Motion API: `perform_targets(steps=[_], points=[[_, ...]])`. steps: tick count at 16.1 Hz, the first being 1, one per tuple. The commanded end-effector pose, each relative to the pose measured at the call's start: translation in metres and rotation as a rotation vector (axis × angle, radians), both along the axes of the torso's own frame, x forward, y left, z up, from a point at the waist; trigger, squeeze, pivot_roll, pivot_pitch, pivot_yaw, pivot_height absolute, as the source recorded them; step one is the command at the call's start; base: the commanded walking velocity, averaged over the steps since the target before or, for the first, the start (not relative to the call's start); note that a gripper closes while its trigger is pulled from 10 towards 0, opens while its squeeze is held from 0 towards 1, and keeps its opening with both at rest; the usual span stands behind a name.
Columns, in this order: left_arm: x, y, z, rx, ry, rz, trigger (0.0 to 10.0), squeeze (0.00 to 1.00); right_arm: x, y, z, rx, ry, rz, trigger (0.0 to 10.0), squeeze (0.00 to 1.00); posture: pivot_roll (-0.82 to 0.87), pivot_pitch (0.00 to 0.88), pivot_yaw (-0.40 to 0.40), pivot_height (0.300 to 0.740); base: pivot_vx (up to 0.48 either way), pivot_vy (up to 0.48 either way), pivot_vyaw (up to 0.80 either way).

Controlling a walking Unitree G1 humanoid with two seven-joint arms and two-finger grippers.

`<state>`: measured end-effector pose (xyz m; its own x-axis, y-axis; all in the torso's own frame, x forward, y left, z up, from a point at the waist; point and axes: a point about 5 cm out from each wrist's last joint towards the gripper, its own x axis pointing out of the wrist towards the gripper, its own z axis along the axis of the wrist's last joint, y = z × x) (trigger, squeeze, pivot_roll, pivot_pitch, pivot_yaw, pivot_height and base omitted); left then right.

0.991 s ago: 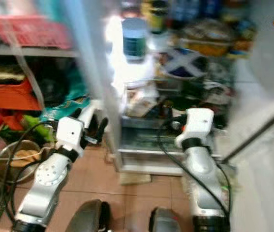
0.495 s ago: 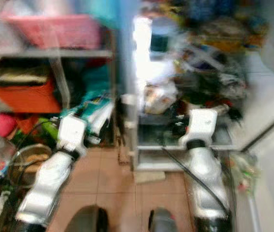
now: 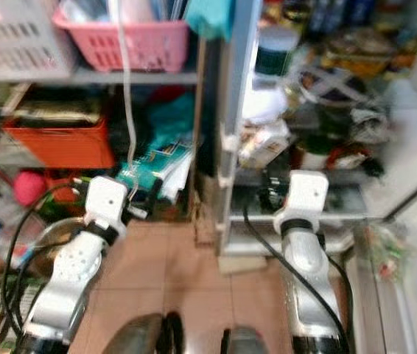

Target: Restocking fridge

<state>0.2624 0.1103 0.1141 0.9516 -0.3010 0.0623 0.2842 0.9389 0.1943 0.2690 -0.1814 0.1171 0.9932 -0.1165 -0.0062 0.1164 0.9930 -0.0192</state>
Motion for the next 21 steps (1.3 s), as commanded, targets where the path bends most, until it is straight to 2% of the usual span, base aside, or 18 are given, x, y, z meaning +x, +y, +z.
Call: perform_targets(steps=[1, 21], points=[[0.0003, -0.0012, -0.0019, 0.003, 0.009, -0.009, 10.0, 0.0, -0.0018, -0.003, -0.0001, 0.008, 0.01, -0.015, 10.0, 0.0, 0.03, 0.132, 0.027, 0.74, 0.0, 0.0, 0.0], [-0.0014, -0.0013, -0.0038, 0.009, 0.015, -0.01, 10.0, 0.0, 0.0071, -0.0056, 0.0005, 0.016, 0.012, -0.016, 10.0, 0.0, 0.03, 0.135, 0.023, 0.74, -0.012, -0.013, -0.02]])
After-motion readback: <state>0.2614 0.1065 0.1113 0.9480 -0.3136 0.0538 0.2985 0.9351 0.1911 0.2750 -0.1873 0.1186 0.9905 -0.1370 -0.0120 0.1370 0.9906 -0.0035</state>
